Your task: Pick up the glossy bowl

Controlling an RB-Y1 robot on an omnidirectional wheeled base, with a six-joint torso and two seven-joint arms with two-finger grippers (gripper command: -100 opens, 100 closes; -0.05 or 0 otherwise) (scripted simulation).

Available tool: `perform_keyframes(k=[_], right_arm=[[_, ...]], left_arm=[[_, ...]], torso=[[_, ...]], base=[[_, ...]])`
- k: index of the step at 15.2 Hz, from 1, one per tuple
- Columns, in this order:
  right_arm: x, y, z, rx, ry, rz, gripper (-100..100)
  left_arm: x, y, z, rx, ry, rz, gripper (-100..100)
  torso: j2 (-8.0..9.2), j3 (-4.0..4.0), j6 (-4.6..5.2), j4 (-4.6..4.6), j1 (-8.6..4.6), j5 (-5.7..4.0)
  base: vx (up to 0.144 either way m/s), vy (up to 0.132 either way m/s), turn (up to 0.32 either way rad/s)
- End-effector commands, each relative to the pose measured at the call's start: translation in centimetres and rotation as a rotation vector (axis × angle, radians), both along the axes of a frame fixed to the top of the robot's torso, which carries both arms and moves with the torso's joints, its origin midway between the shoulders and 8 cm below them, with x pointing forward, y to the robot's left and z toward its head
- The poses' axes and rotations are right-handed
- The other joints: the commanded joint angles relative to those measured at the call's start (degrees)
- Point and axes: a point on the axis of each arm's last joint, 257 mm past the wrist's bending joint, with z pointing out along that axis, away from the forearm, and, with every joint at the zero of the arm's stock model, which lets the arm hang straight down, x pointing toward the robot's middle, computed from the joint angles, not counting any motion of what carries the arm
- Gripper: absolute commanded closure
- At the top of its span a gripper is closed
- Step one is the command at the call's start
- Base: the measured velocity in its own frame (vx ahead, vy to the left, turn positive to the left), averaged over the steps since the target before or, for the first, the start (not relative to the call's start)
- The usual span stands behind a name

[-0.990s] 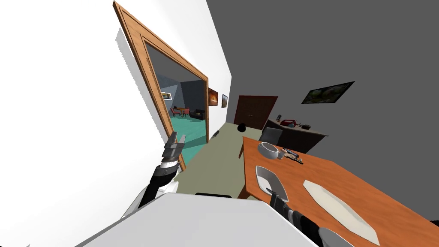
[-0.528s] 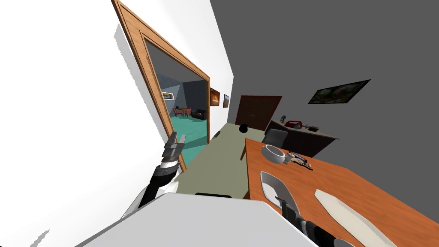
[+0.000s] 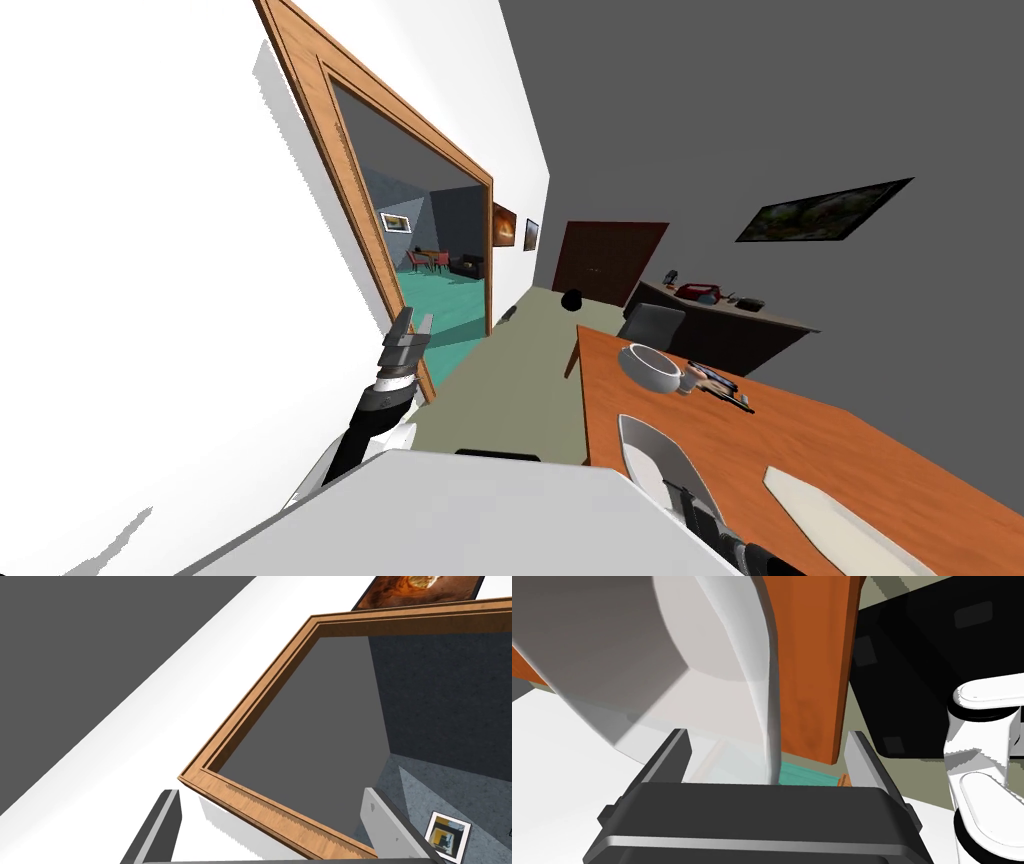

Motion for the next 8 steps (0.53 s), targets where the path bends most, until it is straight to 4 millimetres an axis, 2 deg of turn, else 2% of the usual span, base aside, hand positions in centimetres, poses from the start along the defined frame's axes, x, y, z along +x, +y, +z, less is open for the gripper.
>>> perform_keyframes(k=[1,5,6,7,8], right_arm=[[-0.1,-0.3,-0.6,-0.001,-0.002,-0.019,-100],[-0.3,-0.7,-2.0,0.0,-0.005,-0.059,-100],[-0.2,-0.6,-1.6,0.0,-0.005,-0.05,-100],[-0.3,-0.6,-1.7,0.0,-0.004,-0.051,100],[-0.3,-0.6,-1.7,0.0,-0.004,-0.051,100]], left_arm=[[0.0,0.0,0.0,0.0,0.0,0.0,0],[0.0,0.0,0.0,0.0,0.0,0.0,0],[0.0,0.0,0.0,0.0,0.0,0.0,0],[0.0,0.0,0.0,0.0,0.0,0.0,0],[0.0,0.0,0.0,0.0,0.0,0.0,0]], torso=[[0.0,0.0,0.0,0.0,0.0,0.0],[0.35,0.21,0.02,0.08,-0.03,-0.01],[0.36,0.21,0.02,0.09,-0.04,-0.01],[0.31,0.19,0.04,0.08,-0.03,0.0],[0.26,0.16,0.05,0.07,-0.02,0.0]], base=[[-0.033,0.001,0.2],[-0.056,-0.005,0.169],[-0.028,-0.005,0.054],[-0.01,-0.003,0.0],[-0.005,-0.001,0.0]])
